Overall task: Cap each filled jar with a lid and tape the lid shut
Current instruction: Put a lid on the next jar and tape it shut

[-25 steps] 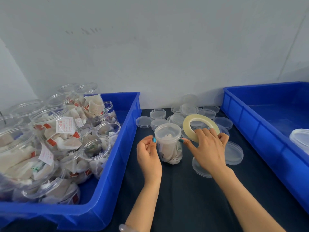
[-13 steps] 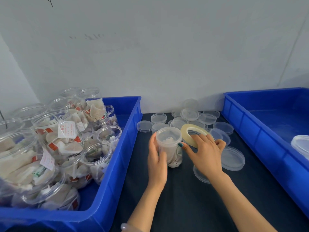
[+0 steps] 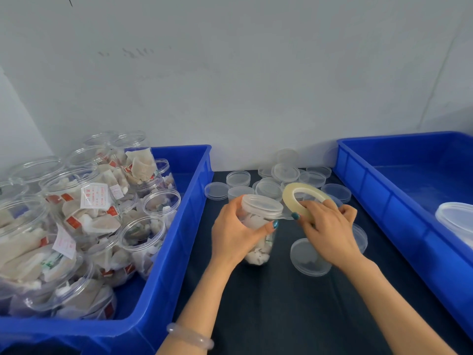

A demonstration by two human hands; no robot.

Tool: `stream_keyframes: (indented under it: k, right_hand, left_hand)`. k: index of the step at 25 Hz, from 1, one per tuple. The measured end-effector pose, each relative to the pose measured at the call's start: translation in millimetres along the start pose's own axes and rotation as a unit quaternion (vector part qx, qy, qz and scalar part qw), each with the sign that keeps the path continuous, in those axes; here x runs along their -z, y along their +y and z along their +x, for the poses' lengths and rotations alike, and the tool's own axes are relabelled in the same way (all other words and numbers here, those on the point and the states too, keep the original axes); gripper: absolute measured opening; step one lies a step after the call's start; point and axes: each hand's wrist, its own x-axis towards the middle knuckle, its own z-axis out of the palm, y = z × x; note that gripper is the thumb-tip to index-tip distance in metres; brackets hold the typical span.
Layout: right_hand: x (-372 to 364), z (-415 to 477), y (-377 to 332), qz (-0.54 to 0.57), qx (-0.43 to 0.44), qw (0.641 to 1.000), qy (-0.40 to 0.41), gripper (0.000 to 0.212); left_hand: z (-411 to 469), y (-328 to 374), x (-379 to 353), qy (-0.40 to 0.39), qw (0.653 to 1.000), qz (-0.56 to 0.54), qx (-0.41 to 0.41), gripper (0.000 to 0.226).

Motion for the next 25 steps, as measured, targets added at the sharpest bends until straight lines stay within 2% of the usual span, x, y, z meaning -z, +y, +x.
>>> stream_keyframes:
  k: [3,9,11,13,16,18,20,21,23,25]
  right_hand:
    - [5.5,6.4,1.3,0.024,-0.048,0.997,-0.061,0.042]
    - [15.2,13.3,-4.8,0.116,-0.066,0.977,-0.165,0.047]
    - [23.7,14.2,-7.9,0.139,-0.056,0.967,-0.206,0.058]
    - [31.3,14.2,-11.2,0.166,-0.033,0.956,-0.238,0.069]
    - [39.9,15.9,-18.6,0.234,-0.028,0.925,-0.298,0.061]
    - [42.7,17.4,-22.3,0.313,-0.032,0.888,-0.336,0.047]
    - [43.4,19.0,-25.5,0.373,-0.039,0.864,-0.335,0.046]
    - [42.9,19.3,-26.0,0.404,-0.049,0.853,-0.326,0.050]
    - [40.9,19.1,-25.8,0.443,-0.073,0.838,-0.311,0.053]
    - [37.5,18.9,-26.8,0.427,-0.065,0.856,-0.282,0.040]
  left_hand:
    - [0.6,3.8,6.0,-0.026,0.998,-0.043,0.022,0.066]
    - [-6.1,1.3,10.0,-0.099,0.981,-0.165,0.033,0.045]
    - [-8.5,-0.4,12.9,-0.116,0.973,-0.194,0.044,0.051]
    - [-10.1,-1.4,13.3,-0.135,0.955,-0.251,0.076,0.068]
    - [-11.9,-1.5,10.3,-0.168,0.917,-0.344,0.115,0.100]
    - [-12.9,-2.0,7.2,-0.198,0.894,-0.387,0.113,0.090]
    - [-12.7,0.6,6.6,-0.228,0.878,-0.406,0.116,0.071]
    - [-11.0,3.4,6.6,-0.228,0.885,-0.390,0.113,0.069]
    - [-4.2,6.4,6.1,-0.183,0.930,-0.304,0.093,0.067]
    - [-0.6,8.3,4.8,-0.084,0.972,-0.218,0.041,0.048]
